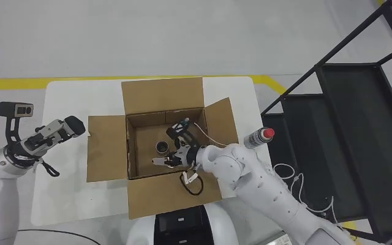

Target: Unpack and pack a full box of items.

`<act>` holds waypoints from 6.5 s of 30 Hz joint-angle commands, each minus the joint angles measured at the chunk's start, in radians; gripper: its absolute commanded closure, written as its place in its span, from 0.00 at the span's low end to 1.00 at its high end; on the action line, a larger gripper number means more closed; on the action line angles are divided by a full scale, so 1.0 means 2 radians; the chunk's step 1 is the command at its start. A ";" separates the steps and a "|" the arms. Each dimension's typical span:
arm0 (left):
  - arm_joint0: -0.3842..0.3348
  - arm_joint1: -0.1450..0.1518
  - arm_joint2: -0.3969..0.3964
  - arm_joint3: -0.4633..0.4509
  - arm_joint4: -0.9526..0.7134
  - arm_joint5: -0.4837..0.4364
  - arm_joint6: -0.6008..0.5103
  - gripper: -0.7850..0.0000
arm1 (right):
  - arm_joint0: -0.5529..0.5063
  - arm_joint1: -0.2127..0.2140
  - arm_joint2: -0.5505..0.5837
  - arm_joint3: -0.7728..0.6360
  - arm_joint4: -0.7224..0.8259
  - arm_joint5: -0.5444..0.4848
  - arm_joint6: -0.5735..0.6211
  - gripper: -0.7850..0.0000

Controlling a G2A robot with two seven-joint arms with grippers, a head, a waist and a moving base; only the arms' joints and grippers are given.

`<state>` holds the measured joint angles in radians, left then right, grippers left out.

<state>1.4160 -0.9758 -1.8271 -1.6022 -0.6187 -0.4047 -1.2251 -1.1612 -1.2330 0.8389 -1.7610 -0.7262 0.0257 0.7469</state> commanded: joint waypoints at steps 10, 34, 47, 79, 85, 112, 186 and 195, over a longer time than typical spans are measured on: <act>0.000 0.000 0.000 0.000 0.000 0.000 0.000 0.00 | 0.053 -0.024 -0.074 0.068 -0.091 0.053 -0.001 0.00; 0.000 0.000 0.000 0.000 0.000 0.000 0.000 0.00 | 0.104 -0.062 -0.134 0.145 -0.109 0.071 0.016 0.00; 0.000 0.000 0.000 0.000 0.000 0.000 0.000 0.00 | 0.144 -0.105 -0.159 0.237 -0.087 0.096 -0.003 0.31; 0.000 0.000 0.000 0.000 0.000 0.000 0.000 0.00 | 0.022 -0.061 -0.015 -0.036 -0.184 0.051 0.088 1.00; 0.000 0.000 0.000 0.000 0.000 0.000 0.000 0.00 | -0.051 -0.040 0.049 -0.162 -0.199 0.019 0.126 1.00; 0.000 0.000 0.000 0.000 0.000 0.000 0.000 0.00 | -0.345 0.010 0.333 -0.295 -0.100 -0.132 0.100 1.00; 0.000 0.000 0.000 0.000 0.000 0.000 0.000 0.00 | -0.529 0.040 0.579 -0.238 0.042 -0.297 0.032 1.00; 0.000 0.000 0.000 0.000 0.000 0.000 0.000 0.00 | -0.467 0.043 0.519 -0.162 -0.039 -0.310 -0.026 1.00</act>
<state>1.4160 -0.9758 -1.8271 -1.6022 -0.6187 -0.4047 -1.2251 -2.1031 -1.1466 1.8841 -2.0945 -0.7901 -0.5962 0.7024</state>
